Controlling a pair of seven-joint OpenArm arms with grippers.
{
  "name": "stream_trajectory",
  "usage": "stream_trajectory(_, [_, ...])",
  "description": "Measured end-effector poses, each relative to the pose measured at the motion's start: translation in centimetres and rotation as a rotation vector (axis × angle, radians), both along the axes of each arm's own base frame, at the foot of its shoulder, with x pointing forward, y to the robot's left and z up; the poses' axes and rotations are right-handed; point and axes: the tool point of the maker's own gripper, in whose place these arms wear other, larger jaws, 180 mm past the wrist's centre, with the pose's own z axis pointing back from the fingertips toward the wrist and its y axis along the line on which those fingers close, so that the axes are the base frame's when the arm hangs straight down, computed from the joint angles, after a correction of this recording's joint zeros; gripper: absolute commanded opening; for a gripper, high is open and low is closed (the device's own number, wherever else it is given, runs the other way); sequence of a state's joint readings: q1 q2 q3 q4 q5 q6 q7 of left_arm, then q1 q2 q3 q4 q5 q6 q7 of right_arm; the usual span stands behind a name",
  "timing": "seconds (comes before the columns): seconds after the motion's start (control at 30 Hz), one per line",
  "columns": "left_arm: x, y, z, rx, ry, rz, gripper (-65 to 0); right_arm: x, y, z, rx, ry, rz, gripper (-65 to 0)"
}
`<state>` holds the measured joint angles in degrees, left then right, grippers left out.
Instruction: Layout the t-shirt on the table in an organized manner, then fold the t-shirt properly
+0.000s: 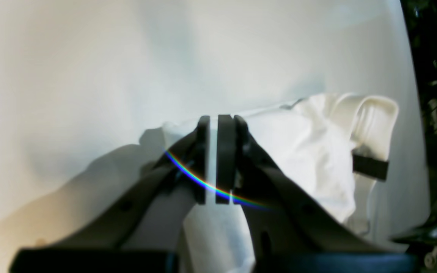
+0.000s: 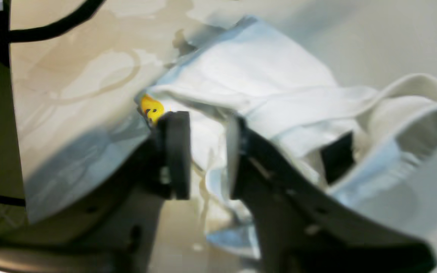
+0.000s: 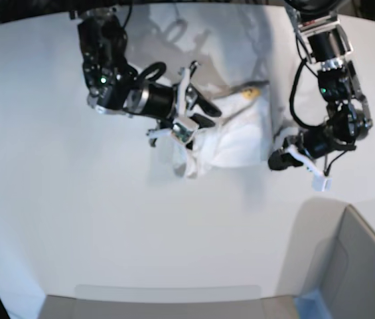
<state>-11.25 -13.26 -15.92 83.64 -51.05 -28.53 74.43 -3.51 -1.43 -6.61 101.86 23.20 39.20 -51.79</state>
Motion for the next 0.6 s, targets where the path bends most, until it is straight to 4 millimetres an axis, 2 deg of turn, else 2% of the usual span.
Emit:
stream_trajectory(0.07, [-0.5,-1.4,-0.6,0.018,0.017,-0.06,-61.9,0.5,0.3,-1.4,-0.008,0.044,0.006,-62.3])
stream_trajectory(0.17, [-0.3,-2.2,-0.7,0.017,-0.013,-0.067,-61.9,0.7,-0.1,-3.9,-0.048,0.113,0.006,-62.8])
stream_trajectory(0.23, [-0.5,-1.6,-1.0,0.028,-0.025,-0.052,-61.9,0.7,-0.4,-4.8,-0.061,0.139,0.0,-62.9])
stream_trajectory(0.37, [-2.4,0.9,-2.7,0.089,0.032,-0.038,-61.9,1.4,-1.2,-4.6,-0.037,0.141,-0.039,-62.9])
stream_trajectory(0.47, [-3.6,2.1,-3.6,0.116,0.061,-0.034,-62.0,2.8,-3.1,-5.0,-0.047,0.151,-0.096,-62.9])
stream_trajectory(0.6, [-5.7,2.4,-5.0,0.122,0.108,-0.038,-62.0,5.6,-4.7,-6.2,-0.09,0.173,-0.118,-62.9])
